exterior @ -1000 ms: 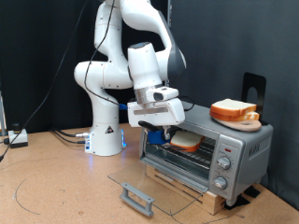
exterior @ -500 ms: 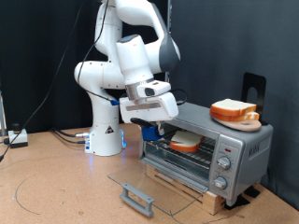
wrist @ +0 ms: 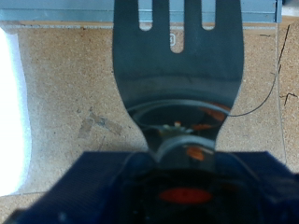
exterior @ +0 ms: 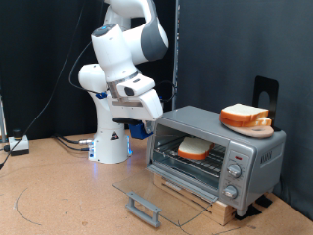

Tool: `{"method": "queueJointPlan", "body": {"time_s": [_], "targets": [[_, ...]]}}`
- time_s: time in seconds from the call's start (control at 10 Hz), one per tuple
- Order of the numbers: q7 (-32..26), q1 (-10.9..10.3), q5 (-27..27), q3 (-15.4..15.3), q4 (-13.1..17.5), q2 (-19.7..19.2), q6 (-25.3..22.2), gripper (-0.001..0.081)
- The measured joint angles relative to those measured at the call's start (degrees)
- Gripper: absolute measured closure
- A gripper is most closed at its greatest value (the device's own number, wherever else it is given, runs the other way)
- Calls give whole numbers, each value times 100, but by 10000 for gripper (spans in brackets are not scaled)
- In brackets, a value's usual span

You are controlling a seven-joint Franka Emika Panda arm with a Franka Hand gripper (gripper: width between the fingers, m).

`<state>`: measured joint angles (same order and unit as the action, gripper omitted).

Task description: Make a piece of toast with the oven

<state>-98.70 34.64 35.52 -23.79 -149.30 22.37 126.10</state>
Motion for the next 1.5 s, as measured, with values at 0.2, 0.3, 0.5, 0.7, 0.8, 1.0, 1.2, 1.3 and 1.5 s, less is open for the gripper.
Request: {"method": "queueJointPlan", "body": {"time_s": [0.2, 0.3, 0.5, 0.7, 0.8, 1.0, 1.2, 1.3, 1.5], "targets": [[-190, -23, 308, 164, 67, 65, -607, 383], [-323, -26, 449, 340, 146, 167, -1069, 383], [-411, -21, 541, 640, 290, 431, -1765, 383], [-412, -13, 541, 833, 378, 687, -2190, 383], [-412, -7, 506, 895, 400, 792, -2313, 383], [-411, -5, 487, 907, 389, 849, -2367, 383], [-457, -116, 868, 903, 342, 848, -2644, 383], [-476, -239, 1007, 893, 337, 865, -2934, 383], [-476, -500, 1075, 837, 321, 967, -3419, 383]]}}
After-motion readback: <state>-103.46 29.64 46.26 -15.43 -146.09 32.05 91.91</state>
